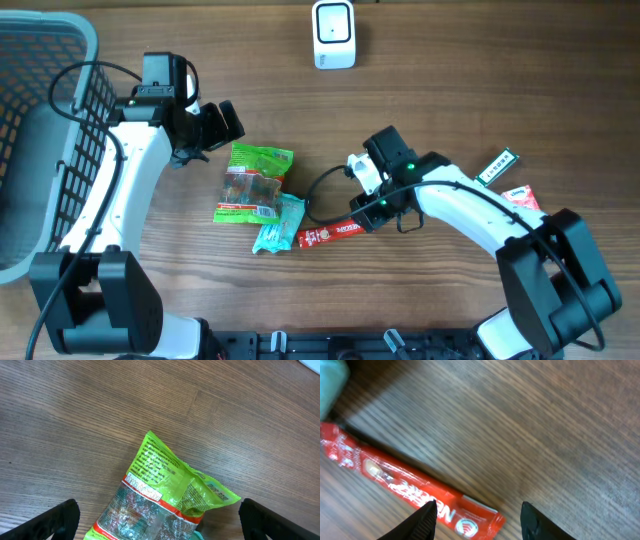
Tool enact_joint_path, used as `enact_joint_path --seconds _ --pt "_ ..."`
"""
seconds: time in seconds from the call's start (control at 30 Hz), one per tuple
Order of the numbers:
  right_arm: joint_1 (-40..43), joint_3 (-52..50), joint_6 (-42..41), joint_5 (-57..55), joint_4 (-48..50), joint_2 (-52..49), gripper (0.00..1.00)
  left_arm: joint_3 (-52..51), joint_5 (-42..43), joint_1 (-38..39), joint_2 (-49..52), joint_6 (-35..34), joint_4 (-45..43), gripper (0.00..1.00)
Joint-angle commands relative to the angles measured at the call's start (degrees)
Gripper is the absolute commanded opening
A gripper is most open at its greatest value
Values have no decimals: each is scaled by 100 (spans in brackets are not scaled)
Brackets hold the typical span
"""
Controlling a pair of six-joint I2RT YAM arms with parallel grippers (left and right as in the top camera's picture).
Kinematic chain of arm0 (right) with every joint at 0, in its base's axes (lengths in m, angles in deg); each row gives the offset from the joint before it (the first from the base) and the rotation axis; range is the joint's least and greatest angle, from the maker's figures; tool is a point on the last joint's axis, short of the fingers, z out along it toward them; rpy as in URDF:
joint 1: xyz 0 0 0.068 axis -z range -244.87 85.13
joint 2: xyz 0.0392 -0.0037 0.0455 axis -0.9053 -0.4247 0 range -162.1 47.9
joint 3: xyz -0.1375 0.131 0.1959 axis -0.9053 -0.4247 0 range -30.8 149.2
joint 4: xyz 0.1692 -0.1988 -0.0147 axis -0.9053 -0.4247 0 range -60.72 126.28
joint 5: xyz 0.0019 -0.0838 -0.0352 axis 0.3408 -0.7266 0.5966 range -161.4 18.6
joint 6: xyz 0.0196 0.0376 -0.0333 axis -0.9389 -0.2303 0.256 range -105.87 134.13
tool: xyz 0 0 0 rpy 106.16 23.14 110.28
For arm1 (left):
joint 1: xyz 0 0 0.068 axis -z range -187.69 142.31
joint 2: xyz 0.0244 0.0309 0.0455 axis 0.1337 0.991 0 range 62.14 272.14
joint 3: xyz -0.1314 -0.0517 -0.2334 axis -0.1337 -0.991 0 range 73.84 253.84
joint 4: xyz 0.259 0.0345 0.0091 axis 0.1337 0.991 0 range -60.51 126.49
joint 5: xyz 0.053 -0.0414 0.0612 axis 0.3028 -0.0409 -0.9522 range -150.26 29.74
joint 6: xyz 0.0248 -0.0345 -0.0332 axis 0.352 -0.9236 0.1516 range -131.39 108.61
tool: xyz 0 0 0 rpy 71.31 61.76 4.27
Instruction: Scan the item barcode
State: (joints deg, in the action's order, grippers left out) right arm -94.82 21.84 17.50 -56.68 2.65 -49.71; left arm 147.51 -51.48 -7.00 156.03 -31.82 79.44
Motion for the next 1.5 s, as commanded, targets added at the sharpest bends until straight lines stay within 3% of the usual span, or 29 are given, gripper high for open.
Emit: enact_joint_path --seconds 0.0,0.2,0.43,0.47,0.53,0.57,0.67,0.8,0.97,1.2,1.33,1.47 --pt "-24 -426 -199 -713 304 -7 55 -33 -33 -22 42 -13 2 100" --pt "-24 -686 -879 -1923 483 -7 59 -33 -33 -22 42 -13 0 100" --pt "-24 -686 -955 -1917 573 -7 68 -33 -33 -22 42 -13 2 100" --pt "-24 -686 -951 -1676 625 -4 64 -33 -33 -22 42 -13 2 100" --pt "-24 -566 -866 -1172 597 2 8 -33 -33 -22 42 -13 2 100" --pt "-22 -411 -686 -942 527 26 5 -33 -33 -22 42 -13 2 100" --pt "-24 68 -382 -518 317 177 4 -33 -33 -22 42 -13 2 100" --pt "-24 365 267 933 42 234 4 -33 -33 -22 42 -11 0 100" --pt "-24 46 376 645 17 212 4 -33 -33 -22 42 -13 2 100" --pt "-24 -365 -789 -164 798 190 6 -33 -33 -22 42 -13 2 100" --pt "-24 -365 -684 37 780 -2 7 -33 -33 -22 42 -13 2 100" --pt "-24 -365 173 916 522 -173 10 -33 -33 -22 42 -13 0 100"
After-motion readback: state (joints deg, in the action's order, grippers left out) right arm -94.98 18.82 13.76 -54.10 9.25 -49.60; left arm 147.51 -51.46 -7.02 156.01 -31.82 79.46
